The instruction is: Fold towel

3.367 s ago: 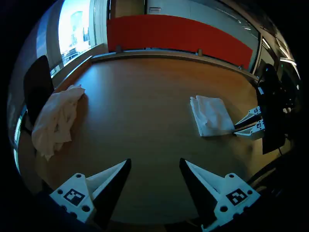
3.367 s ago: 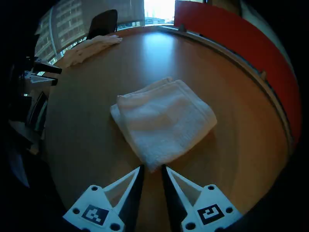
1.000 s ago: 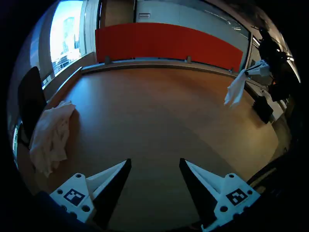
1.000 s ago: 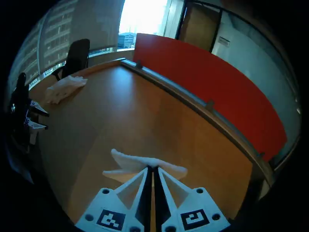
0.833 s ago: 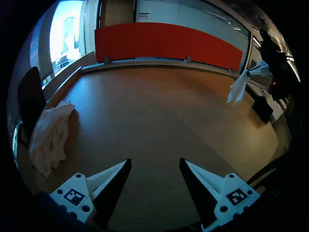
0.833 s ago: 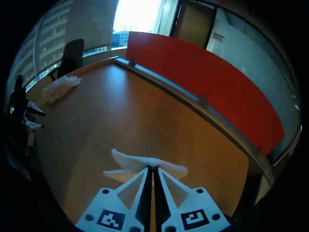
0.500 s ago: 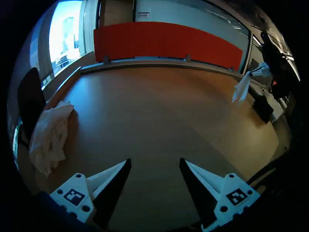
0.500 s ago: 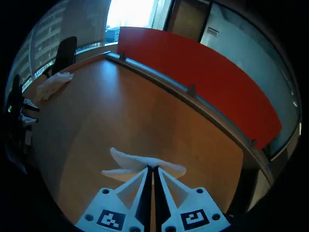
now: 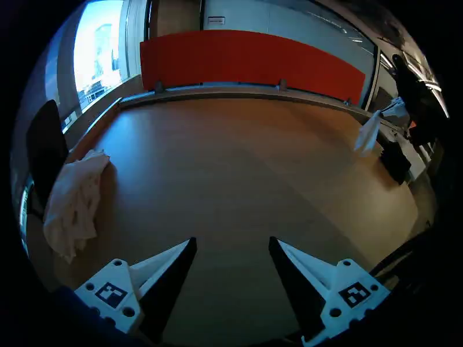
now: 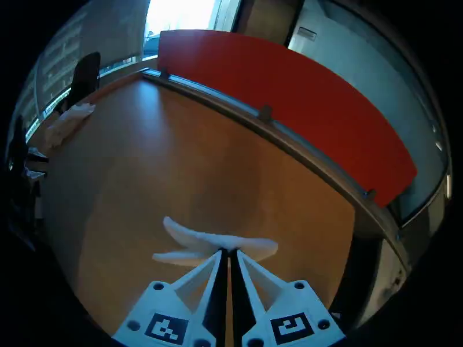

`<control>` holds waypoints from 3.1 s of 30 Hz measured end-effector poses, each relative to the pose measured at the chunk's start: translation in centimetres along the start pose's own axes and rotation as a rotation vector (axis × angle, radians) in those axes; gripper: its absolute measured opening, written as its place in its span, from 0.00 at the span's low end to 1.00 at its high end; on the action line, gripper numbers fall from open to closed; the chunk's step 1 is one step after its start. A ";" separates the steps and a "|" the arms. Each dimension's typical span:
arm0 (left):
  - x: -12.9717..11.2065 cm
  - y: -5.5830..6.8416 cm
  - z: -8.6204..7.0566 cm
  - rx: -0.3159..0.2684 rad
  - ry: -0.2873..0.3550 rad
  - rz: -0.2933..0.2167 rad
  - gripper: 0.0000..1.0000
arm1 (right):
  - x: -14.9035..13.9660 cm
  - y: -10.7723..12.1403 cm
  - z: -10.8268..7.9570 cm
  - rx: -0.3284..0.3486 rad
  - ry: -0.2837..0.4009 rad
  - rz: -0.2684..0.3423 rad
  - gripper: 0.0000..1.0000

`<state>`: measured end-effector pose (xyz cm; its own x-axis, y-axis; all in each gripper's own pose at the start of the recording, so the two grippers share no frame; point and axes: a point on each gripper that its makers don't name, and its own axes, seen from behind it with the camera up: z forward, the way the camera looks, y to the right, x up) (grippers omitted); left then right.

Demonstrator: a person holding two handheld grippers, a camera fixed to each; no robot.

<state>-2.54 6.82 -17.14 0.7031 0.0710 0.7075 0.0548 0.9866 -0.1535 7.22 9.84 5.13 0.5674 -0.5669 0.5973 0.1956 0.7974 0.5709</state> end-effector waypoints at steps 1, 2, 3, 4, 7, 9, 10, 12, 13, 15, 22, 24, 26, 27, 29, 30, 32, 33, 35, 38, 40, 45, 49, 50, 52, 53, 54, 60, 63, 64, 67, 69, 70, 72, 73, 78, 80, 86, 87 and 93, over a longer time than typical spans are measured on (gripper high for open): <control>0.0 0.0 0.0 0.001 0.000 0.001 0.92 | -0.2 0.4 -0.1 -0.005 -0.004 0.001 0.03; 0.1 0.0 0.0 0.002 -0.001 0.002 0.92 | -0.4 0.8 -0.1 -0.010 -0.008 0.002 0.03; 0.1 0.0 0.1 0.003 -0.001 0.003 0.92 | -0.6 1.2 -0.2 -0.015 -0.012 0.004 0.03; 0.1 0.0 0.1 0.003 -0.002 0.003 0.92 | -0.7 1.6 -0.3 -0.019 -0.014 0.007 0.03; 0.2 0.1 0.2 0.004 -0.005 0.004 0.92 | -1.1 2.5 -0.5 -0.030 -0.019 0.016 0.03; 0.2 0.2 0.3 0.003 -0.007 0.004 0.92 | -1.3 3.1 -0.6 -0.036 -0.022 0.020 0.03; 0.2 0.3 0.4 0.002 -0.008 0.004 0.92 | -1.5 3.3 -0.6 -0.039 -0.025 0.022 0.03; 0.2 0.5 0.4 0.000 -0.009 0.005 0.92 | -1.7 3.7 -0.7 -0.043 -0.030 0.024 0.03; 0.2 0.6 0.5 -0.001 -0.010 0.007 0.92 | -1.9 3.9 -0.6 -0.044 -0.032 0.026 0.03; 0.3 0.8 0.5 -0.003 -0.011 0.009 0.92 | -2.1 4.1 -0.6 -0.046 -0.037 0.029 0.03; 0.2 1.2 0.7 -0.009 -0.015 0.010 0.92 | -2.6 4.2 -0.3 -0.046 -0.045 0.035 0.03; 0.2 1.3 0.7 -0.009 -0.015 0.011 0.92 | -2.8 4.2 -0.3 -0.046 -0.047 0.037 0.03; 0.2 1.3 0.6 -0.008 -0.015 0.012 0.92 | -3.0 4.1 -0.3 -0.045 -0.048 0.039 0.03; 0.2 1.3 0.6 -0.008 -0.015 0.013 0.92 | -3.1 4.1 -0.3 -0.045 -0.049 0.040 0.03; 0.3 1.3 0.6 -0.007 -0.014 0.014 0.92 | -3.3 4.0 -0.3 -0.045 -0.049 0.045 0.03; 0.3 1.3 0.6 -0.007 -0.014 0.014 0.92 | -3.4 4.0 -0.3 -0.044 -0.049 0.048 0.03; 0.3 1.3 0.6 -0.007 -0.014 0.014 0.92 | -3.6 3.9 -0.4 -0.044 -0.049 0.055 0.03; 0.3 1.3 0.7 -0.007 -0.014 0.014 0.92 | -3.8 3.8 -0.4 -0.044 -0.049 0.058 0.03; 0.4 1.3 0.7 -0.007 -0.014 0.015 0.92 | -4.3 3.7 -0.4 -0.044 -0.050 0.067 0.03; 0.4 1.4 0.7 -0.008 -0.014 0.019 0.92 | -5.1 3.5 -0.5 -0.045 -0.052 0.081 0.03; 0.4 1.5 0.7 -0.010 -0.014 0.021 0.92 | -5.9 3.4 -0.6 -0.045 -0.055 0.092 0.03; 0.4 1.6 0.7 -0.013 -0.015 0.029 0.92 | -8.3 3.3 -1.1 -0.050 -0.076 0.118 0.03; 0.4 1.7 0.7 -0.014 -0.016 0.035 0.92 | -10.9 3.1 -1.4 -0.054 -0.102 0.139 0.03; 0.5 1.7 0.7 -0.015 -0.016 0.036 0.92 | -11.4 3.1 -1.5 -0.055 -0.107 0.144 0.03; 0.5 1.8 0.7 -0.017 -0.017 0.038 0.92 | -12.6 2.9 -1.6 -0.056 -0.116 0.159 0.03; 0.5 1.9 0.7 -0.018 -0.017 0.039 0.92 | -13.1 2.9 -1.6 -0.056 -0.119 0.166 0.03; 0.5 2.0 0.7 -0.019 -0.017 0.041 0.92 | -13.6 2.8 -1.7 -0.056 -0.123 0.173 0.03; 0.6 2.4 0.7 -0.023 -0.017 0.055 0.92 | -16.9 2.2 -1.9 -0.053 -0.156 0.210 0.03; 0.6 2.6 0.6 -0.025 -0.018 0.059 0.92 | -18.5 1.9 -2.0 -0.053 -0.177 0.223 0.03; 0.5 2.7 0.6 -0.025 -0.018 0.059 0.92 | -19.0 1.8 -1.9 -0.053 -0.184 0.229 0.03; 0.4 2.8 0.6 -0.024 -0.020 0.059 0.92 | -20.4 1.6 -1.9 -0.054 -0.206 0.241 0.03; 0.4 2.7 0.5 -0.023 -0.021 0.060 0.92 | -21.2 1.5 -1.8 -0.055 -0.221 0.248 0.03; 0.4 2.7 0.5 -0.022 -0.022 0.061 0.92 | -21.7 1.5 -1.7 -0.056 -0.231 0.251 0.03; 0.4 2.7 0.4 -0.020 -0.023 0.063 0.92 | -22.5 1.4 -1.6 -0.059 -0.247 0.256 0.03; 0.3 2.7 0.4 -0.019 -0.024 0.063 0.92 | -22.8 1.3 -1.4 -0.059 -0.255 0.260 0.03; 0.2 2.7 0.3 -0.015 -0.027 0.064 0.92 | -24.3 1.2 -0.8 -0.064 -0.286 0.284 0.03; 0.2 2.7 0.2 -0.012 -0.027 0.066 0.92 | -24.8 1.2 -0.7 -0.068 -0.293 0.294 0.03; -0.1 2.6 0.0 -0.004 -0.032 0.069 0.92 | -26.3 1.4 -0.4 -0.082 -0.324 0.316 0.03; -0.2 2.6 0.0 -0.004 -0.033 0.068 0.92 | -26.5 1.5 -0.4 -0.084 -0.328 0.319 0.03; -0.4 2.7 0.0 -0.002 -0.038 0.065 0.92 | -27.6 1.6 -0.4 -0.096 -0.346 0.329 0.03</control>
<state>-2.72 9.47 -17.86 0.6777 0.1402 0.7219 0.0113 0.9796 -0.2008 -7.80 26.81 -10.67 0.3157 -0.3036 0.8990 0.1327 0.9523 0.2750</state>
